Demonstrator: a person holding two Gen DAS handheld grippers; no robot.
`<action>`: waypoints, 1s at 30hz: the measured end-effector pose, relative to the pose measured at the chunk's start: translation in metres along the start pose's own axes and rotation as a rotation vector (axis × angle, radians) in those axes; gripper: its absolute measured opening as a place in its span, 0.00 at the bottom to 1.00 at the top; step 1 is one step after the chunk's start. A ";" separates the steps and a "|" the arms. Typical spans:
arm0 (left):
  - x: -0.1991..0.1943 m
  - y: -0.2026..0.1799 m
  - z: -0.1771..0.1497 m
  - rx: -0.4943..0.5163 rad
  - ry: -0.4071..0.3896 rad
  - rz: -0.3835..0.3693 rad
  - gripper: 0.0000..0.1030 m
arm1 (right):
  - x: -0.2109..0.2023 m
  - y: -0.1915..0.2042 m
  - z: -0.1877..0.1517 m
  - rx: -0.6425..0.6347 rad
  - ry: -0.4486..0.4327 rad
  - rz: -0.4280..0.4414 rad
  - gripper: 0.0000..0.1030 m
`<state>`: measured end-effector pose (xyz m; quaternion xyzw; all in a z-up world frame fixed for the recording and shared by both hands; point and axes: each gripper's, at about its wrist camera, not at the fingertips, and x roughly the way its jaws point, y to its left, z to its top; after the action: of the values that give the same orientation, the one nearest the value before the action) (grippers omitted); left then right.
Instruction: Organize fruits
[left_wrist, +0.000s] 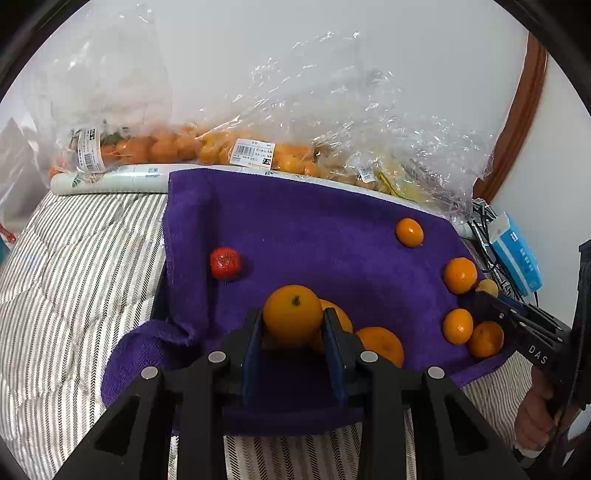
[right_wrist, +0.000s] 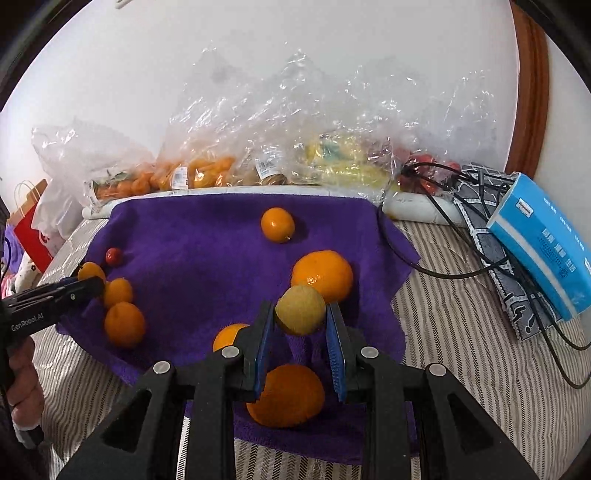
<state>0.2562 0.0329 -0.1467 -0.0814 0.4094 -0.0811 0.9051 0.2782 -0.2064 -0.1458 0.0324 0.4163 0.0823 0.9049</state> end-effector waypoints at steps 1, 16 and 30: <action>0.000 -0.002 0.000 0.009 0.000 0.007 0.30 | 0.002 0.000 0.000 0.004 0.003 0.002 0.27; -0.008 -0.007 0.003 0.015 -0.013 0.014 0.52 | -0.004 0.005 -0.003 -0.001 -0.010 0.057 0.48; -0.135 -0.047 -0.016 0.065 -0.118 0.086 0.84 | -0.147 0.035 0.001 0.092 -0.095 -0.004 0.71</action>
<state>0.1524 0.0145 -0.0483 -0.0389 0.3553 -0.0507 0.9326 0.1806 -0.1976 -0.0311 0.0769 0.3763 0.0596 0.9214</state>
